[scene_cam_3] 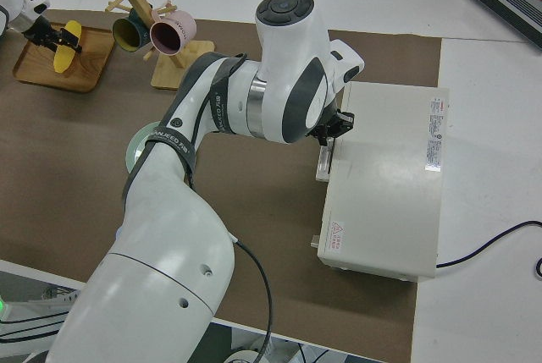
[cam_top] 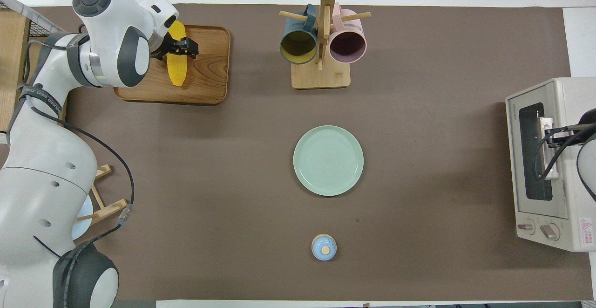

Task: Put corn in oven
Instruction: 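Grasp and lift the corn with the left gripper while the right gripper reaches the oven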

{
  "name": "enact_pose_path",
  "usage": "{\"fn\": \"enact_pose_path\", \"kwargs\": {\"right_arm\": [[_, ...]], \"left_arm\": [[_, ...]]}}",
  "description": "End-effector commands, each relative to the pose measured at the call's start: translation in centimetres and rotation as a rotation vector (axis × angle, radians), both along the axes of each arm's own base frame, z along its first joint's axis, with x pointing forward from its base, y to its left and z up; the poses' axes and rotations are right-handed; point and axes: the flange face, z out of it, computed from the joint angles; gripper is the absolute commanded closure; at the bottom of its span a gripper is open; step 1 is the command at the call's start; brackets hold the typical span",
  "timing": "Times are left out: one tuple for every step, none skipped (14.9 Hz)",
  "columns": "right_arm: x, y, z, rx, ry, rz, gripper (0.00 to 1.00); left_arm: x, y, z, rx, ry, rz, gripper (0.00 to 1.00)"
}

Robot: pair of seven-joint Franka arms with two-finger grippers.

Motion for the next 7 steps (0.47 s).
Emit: {"fn": "enact_pose_path", "kwargs": {"right_arm": [[-0.8,-0.9,-0.4,0.007,0.011,-0.025,1.0],[-0.8,-0.9,-0.6,0.012,0.015,-0.026,1.0],[-0.9,-0.8,-0.8,0.021,0.018,-0.03,1.0],[-1.1,-1.1,-1.2,0.03,0.022,-0.04,1.0],[-1.2,-1.5,-1.2,0.035,0.023,-0.048,1.0],[-1.2,-1.3,-1.5,0.039,0.022,-0.043,1.0],[-1.3,-1.3,-1.9,0.046,0.024,-0.04,1.0]], "left_arm": [[1.0,-0.2,0.2,0.002,-0.03,0.001,0.04],[1.0,-0.1,0.2,0.003,-0.027,0.002,0.08],[0.9,-0.1,0.2,0.005,-0.023,0.001,0.12],[0.9,-0.1,0.1,0.01,-0.019,-0.001,0.18],[0.9,0.0,0.2,0.015,-0.02,-0.002,0.26],[0.9,0.0,0.1,0.022,-0.018,-0.005,0.4],[0.8,0.1,0.0,0.028,-0.008,-0.006,0.63]]}}
